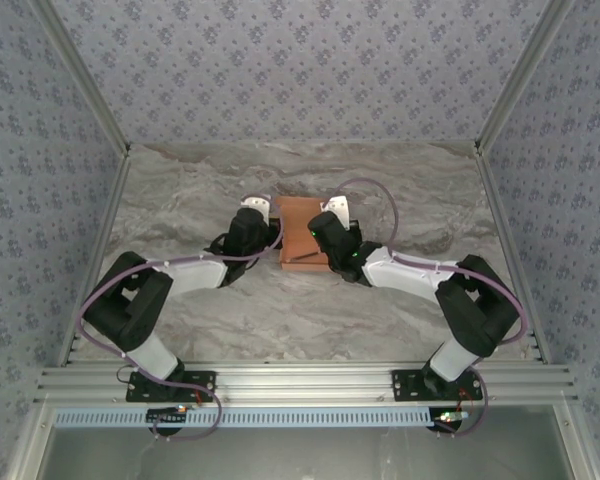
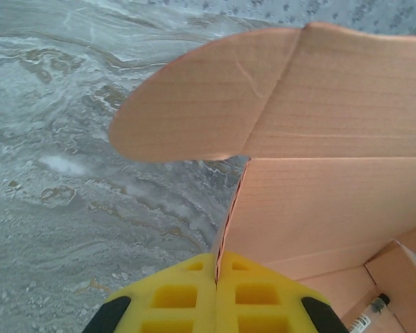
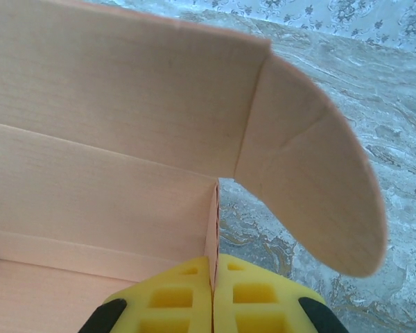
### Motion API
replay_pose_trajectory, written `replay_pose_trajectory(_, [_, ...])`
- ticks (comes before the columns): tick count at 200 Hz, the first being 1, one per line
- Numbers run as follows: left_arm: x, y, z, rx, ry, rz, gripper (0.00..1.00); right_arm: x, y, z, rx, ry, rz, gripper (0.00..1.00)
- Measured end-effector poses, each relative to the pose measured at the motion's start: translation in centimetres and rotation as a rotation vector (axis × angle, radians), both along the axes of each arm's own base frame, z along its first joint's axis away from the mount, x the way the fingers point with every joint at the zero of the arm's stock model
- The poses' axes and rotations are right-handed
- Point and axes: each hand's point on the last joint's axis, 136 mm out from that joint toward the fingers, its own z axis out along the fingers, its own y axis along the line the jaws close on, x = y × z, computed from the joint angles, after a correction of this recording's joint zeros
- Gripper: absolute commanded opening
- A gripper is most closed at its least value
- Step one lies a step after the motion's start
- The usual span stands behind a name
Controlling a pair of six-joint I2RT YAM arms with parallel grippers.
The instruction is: Fold the paper box
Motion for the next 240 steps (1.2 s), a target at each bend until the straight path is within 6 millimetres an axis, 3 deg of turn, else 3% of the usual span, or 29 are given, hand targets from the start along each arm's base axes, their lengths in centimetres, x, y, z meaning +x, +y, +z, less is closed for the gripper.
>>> replay_pose_trajectory(163, [-2.2, -0.2, 0.9, -0.057, -0.048, 0.278, 0.0, -0.1, -0.2, -0.2, 0.113, -0.05, -0.092, 0.08])
replay_pose_trajectory(240, [-3.3, -1.1, -0.3, -0.007, -0.148, 0.312, 0.0, -0.9, -0.8, -1.1, 0.157, -0.075, -0.087, 0.08])
